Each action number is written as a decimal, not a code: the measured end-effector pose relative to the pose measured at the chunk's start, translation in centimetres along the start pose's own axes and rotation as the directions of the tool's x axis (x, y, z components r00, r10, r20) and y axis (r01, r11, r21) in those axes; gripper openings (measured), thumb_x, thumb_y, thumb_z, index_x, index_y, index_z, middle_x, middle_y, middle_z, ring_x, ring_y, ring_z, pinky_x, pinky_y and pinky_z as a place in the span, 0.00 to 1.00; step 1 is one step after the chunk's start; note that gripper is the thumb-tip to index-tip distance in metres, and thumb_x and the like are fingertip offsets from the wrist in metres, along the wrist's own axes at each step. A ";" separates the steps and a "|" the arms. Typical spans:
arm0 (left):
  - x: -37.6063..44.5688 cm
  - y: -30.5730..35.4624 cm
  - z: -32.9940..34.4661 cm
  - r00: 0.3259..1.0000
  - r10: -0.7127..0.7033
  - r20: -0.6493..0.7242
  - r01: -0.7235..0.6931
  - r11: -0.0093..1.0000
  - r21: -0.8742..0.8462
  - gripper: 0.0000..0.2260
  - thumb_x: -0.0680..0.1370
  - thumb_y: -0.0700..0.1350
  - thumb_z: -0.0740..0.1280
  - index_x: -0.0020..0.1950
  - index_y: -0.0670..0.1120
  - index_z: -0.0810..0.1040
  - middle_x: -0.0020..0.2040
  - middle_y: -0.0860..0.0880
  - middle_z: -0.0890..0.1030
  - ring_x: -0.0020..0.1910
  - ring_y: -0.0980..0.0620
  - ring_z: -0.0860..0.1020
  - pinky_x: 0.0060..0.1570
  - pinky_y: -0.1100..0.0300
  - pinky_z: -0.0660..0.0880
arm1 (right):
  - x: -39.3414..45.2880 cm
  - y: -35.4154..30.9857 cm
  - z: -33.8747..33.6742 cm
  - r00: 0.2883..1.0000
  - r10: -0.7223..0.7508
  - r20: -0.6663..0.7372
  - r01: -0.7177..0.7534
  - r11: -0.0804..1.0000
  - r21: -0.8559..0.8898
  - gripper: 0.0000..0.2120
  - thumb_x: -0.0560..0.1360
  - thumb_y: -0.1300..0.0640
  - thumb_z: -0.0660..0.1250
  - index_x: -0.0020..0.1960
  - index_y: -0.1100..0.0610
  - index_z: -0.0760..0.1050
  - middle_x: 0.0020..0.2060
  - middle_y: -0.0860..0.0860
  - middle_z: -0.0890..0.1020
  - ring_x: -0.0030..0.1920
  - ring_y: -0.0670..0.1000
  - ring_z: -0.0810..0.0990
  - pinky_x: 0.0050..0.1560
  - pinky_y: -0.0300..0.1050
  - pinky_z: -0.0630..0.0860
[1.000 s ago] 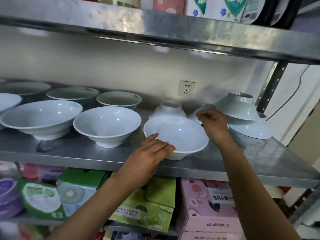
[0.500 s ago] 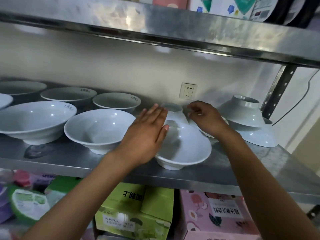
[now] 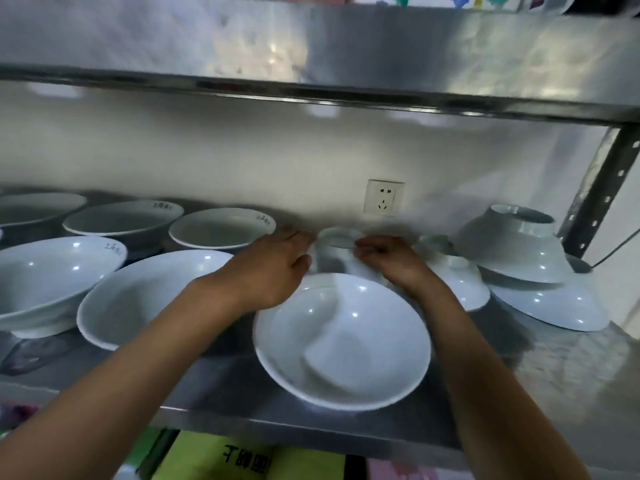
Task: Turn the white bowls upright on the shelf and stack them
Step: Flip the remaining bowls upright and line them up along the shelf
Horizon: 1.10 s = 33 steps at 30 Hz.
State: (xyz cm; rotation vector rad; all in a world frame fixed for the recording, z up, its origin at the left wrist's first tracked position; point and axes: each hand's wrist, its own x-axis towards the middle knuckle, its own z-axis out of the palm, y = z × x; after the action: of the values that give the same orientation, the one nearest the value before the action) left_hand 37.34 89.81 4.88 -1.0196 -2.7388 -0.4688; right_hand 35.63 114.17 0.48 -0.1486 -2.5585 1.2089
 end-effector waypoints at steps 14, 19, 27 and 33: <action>6.5 -1.3 0.4 0.973 -0.216 0.077 0.216 0.976 0.001 0.10 0.79 0.45 0.56 0.51 0.41 0.74 0.53 0.42 0.77 0.49 0.45 0.72 0.45 0.56 0.67 | 1.8 1.9 1.4 0.996 -0.055 -0.073 0.041 0.982 -0.185 0.14 0.71 0.57 0.72 0.56 0.53 0.77 0.47 0.47 0.76 0.50 0.49 0.76 0.49 0.38 0.67; 7.3 -1.7 0.2 0.966 -0.233 0.110 0.249 0.956 -0.159 0.09 0.78 0.43 0.60 0.40 0.43 0.74 0.40 0.47 0.76 0.35 0.56 0.71 0.34 0.68 0.67 | 1.7 1.6 1.2 0.981 -0.053 -0.185 0.029 0.991 -0.127 0.11 0.72 0.57 0.72 0.54 0.55 0.80 0.49 0.51 0.82 0.52 0.51 0.79 0.52 0.39 0.70; 7.9 -2.3 1.4 0.945 -0.324 0.033 0.314 0.877 -0.364 0.10 0.76 0.50 0.66 0.53 0.45 0.76 0.49 0.49 0.78 0.45 0.52 0.75 0.42 0.60 0.69 | 1.5 0.7 0.2 0.896 -0.077 -0.438 0.121 0.990 0.074 0.09 0.70 0.57 0.73 0.51 0.54 0.82 0.46 0.49 0.84 0.46 0.45 0.80 0.44 0.24 0.69; 8.2 -2.0 1.6 0.919 -0.351 0.180 0.352 0.524 -0.775 0.16 0.76 0.53 0.67 0.61 0.47 0.75 0.55 0.49 0.81 0.55 0.48 0.78 0.53 0.48 0.77 | 0.9 -0.3 -0.2 0.832 -0.124 -0.541 0.263 0.946 0.189 0.09 0.69 0.57 0.75 0.48 0.54 0.83 0.47 0.47 0.84 0.49 0.43 0.80 0.51 0.31 0.72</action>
State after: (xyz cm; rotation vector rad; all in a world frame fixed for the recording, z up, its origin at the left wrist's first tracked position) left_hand 29.78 93.91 5.17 -0.5202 -2.7091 -1.9057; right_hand 34.83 114.32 1.03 -0.1314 -1.8790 1.2057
